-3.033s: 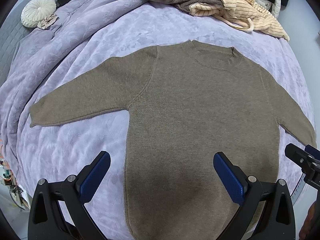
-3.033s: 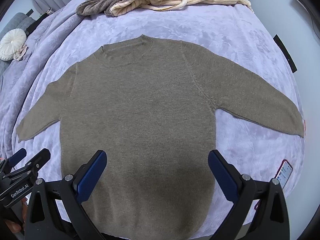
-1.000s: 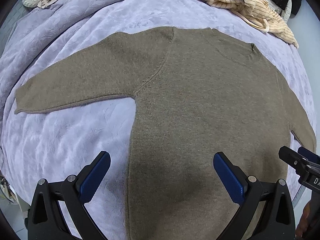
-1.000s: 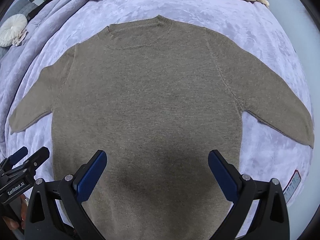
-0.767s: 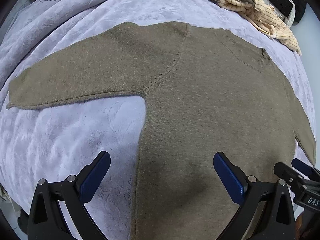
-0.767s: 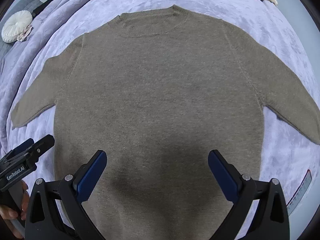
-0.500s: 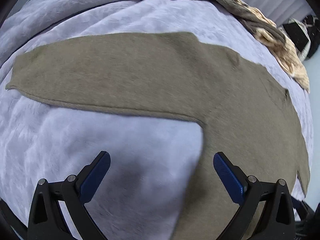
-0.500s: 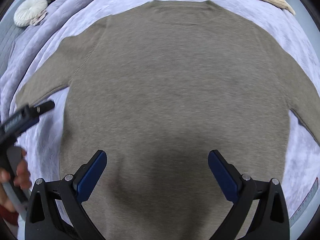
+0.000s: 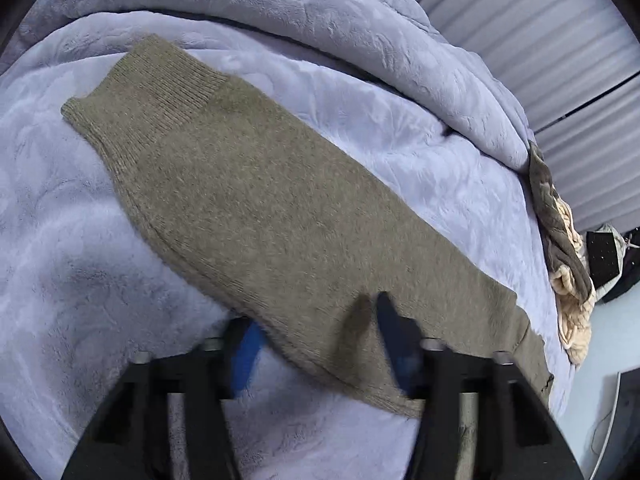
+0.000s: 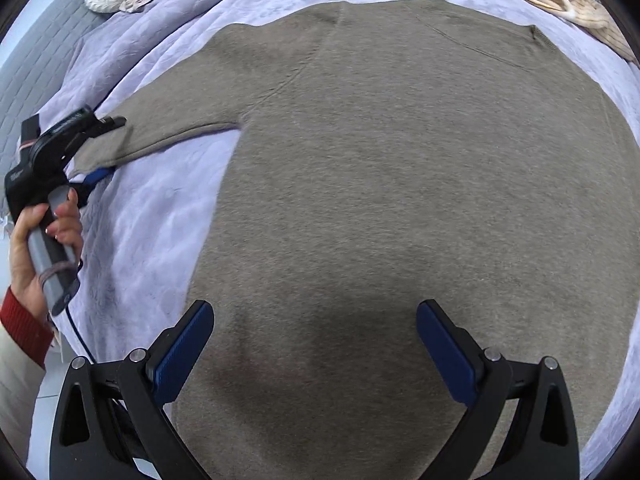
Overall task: Fold small clothes
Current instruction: 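Grasp the sleeve cuff of the brown sweater with the left gripper, then fold the held sleeve across the sweater body with the left gripper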
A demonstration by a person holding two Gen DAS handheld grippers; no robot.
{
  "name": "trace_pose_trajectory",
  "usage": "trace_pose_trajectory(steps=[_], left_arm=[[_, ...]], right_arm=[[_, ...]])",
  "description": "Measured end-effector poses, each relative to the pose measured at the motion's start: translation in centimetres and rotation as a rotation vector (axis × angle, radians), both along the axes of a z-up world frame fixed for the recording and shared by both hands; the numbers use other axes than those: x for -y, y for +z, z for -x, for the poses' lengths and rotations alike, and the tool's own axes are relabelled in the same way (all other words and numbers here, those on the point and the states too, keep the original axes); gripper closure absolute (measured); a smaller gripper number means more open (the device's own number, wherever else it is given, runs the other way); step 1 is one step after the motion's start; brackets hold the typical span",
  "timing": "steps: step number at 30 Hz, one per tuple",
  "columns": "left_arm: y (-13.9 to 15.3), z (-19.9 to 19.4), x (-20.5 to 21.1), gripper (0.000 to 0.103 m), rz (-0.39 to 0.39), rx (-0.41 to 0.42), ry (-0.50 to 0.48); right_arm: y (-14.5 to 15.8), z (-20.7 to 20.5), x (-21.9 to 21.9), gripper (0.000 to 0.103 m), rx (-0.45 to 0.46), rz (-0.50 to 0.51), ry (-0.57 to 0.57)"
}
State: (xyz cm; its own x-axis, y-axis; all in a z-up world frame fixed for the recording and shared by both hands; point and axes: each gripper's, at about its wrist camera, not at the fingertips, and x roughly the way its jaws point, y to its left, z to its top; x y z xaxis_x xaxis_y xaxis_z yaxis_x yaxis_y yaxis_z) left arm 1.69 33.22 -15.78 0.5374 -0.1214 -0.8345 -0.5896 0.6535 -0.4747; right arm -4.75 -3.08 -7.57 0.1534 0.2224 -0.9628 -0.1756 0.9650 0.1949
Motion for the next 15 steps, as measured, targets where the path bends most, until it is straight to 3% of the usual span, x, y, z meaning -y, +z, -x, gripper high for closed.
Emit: trace_pose_trajectory(steps=[1, 3, 6, 10, 13, 15], left_arm=[[-0.1, 0.0, -0.3, 0.092, 0.030, 0.039, -0.010], [0.9, -0.1, -0.4, 0.092, 0.026, 0.107, -0.003], [4.4, -0.3, 1.7, 0.092, -0.128, 0.161, -0.076], [9.6, -2.0, 7.2, 0.092, -0.259, 0.272, -0.233], [12.6, -3.7, 12.5, 0.092, -0.303, 0.347, -0.355], [13.7, -5.0, 16.9, 0.092, -0.292, 0.381, -0.449]], right_arm=[[0.1, 0.0, -0.1, 0.002, 0.002, -0.004, 0.005], [0.4, 0.0, -0.3, 0.002, 0.014, -0.010, 0.009], [1.2, 0.7, 0.6, 0.002, 0.038, -0.023, 0.003], [2.2, 0.7, 1.9, 0.002, 0.067, -0.049, -0.020], [2.8, 0.4, 3.6, 0.002, 0.082, -0.063, -0.057], [3.3, 0.3, 5.3, 0.002, 0.096, -0.068, -0.095]])
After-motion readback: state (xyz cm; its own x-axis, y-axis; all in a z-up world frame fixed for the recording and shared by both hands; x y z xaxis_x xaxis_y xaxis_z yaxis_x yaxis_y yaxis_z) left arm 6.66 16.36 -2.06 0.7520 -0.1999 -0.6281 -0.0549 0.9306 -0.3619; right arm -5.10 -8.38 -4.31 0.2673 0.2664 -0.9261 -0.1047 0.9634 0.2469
